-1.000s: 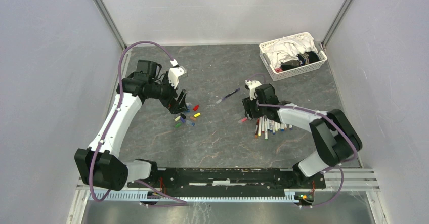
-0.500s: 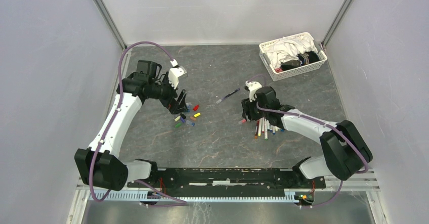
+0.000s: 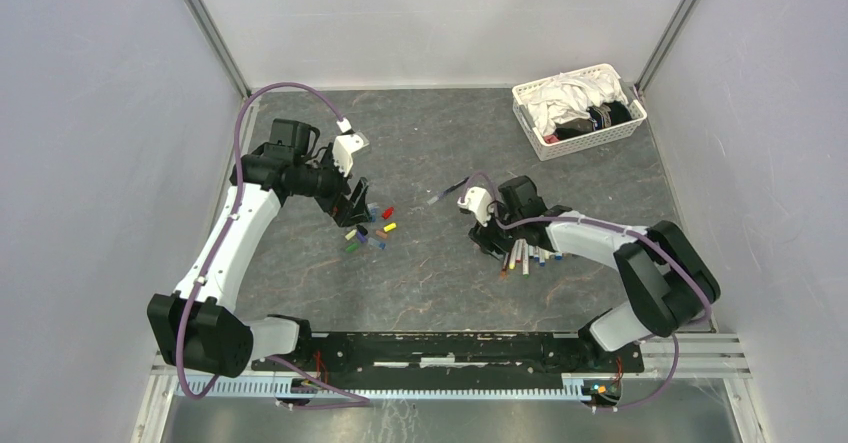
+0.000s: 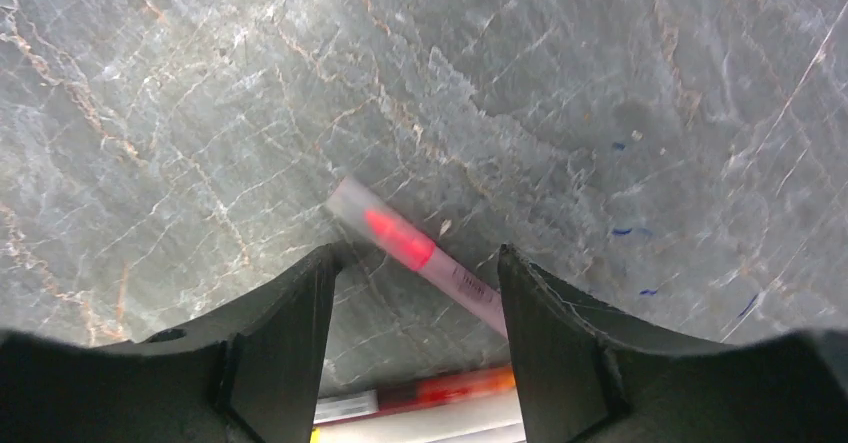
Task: Open the pen caps
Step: Pick up the pen from the center of the board.
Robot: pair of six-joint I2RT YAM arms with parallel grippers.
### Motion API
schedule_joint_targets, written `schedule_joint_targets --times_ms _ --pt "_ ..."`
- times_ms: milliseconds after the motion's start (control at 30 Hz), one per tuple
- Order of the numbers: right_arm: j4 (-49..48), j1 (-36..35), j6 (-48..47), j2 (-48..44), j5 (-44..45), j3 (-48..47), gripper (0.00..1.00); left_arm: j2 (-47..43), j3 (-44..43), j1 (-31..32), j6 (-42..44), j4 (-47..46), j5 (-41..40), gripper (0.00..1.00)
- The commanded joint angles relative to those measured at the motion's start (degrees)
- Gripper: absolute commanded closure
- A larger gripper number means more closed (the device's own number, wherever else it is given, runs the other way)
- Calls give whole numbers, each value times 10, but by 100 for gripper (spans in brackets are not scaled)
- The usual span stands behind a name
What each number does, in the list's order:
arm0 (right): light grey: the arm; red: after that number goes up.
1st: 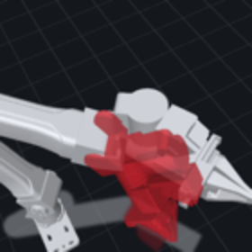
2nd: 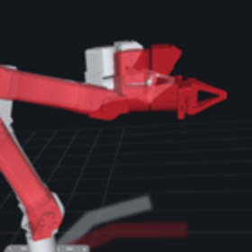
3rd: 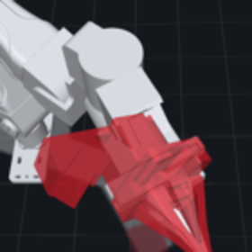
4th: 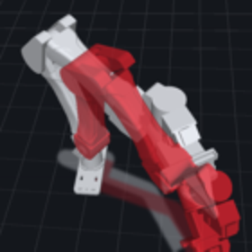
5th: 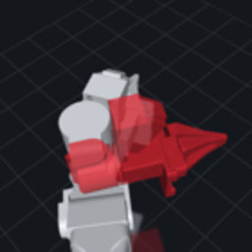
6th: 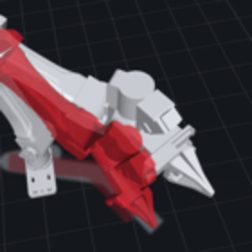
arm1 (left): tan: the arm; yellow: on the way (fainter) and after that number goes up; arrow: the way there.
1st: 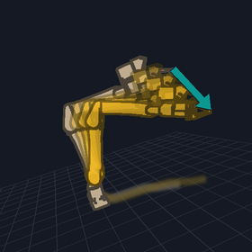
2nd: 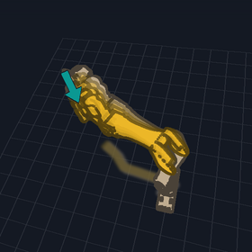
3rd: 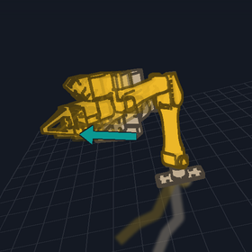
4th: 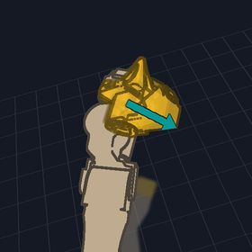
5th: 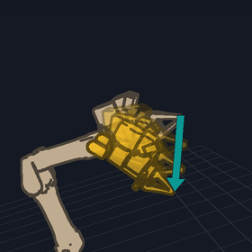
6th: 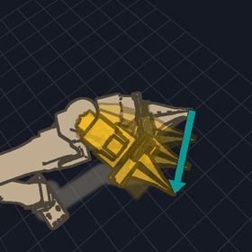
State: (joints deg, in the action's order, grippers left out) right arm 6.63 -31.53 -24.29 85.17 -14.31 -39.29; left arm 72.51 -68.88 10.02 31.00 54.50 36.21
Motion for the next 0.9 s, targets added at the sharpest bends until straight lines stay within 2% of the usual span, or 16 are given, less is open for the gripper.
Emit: schedule_joint_targets --times_ms 0,233,500,567,633,700,733,800,867 --pt "33 -1 -83 49 -27 -33 35 -2 -28 -3 29 15 11 0" --pt "14 12 -84 82 -20 -58 45 -3 -27 -3 34 19 10 0" --pt "39 36 -107 168 -33 -169 53 -1 -34 -3 31 24 17 0" --pt "42 43 -107 185 -35 -192 59 -1 -38 -3 32 28 15 0" --pt "40 47 -106 199 -24 -211 74 -2 -39 -3 33 29 12 0" --pt "27 50 -96 204 -12 -221 80 -2 -39 -3 33 29 11 0" --pt "24 51 -93 204 -16 -223 79 -1 -39 -3 33 29 12 0" --pt "14 52 -88 196 -18 -218 67 1 -39 -3 32 30 15 0" --pt "2 56 -80 183 -12 -204 60 1 -40 -3 31 31 15 0"
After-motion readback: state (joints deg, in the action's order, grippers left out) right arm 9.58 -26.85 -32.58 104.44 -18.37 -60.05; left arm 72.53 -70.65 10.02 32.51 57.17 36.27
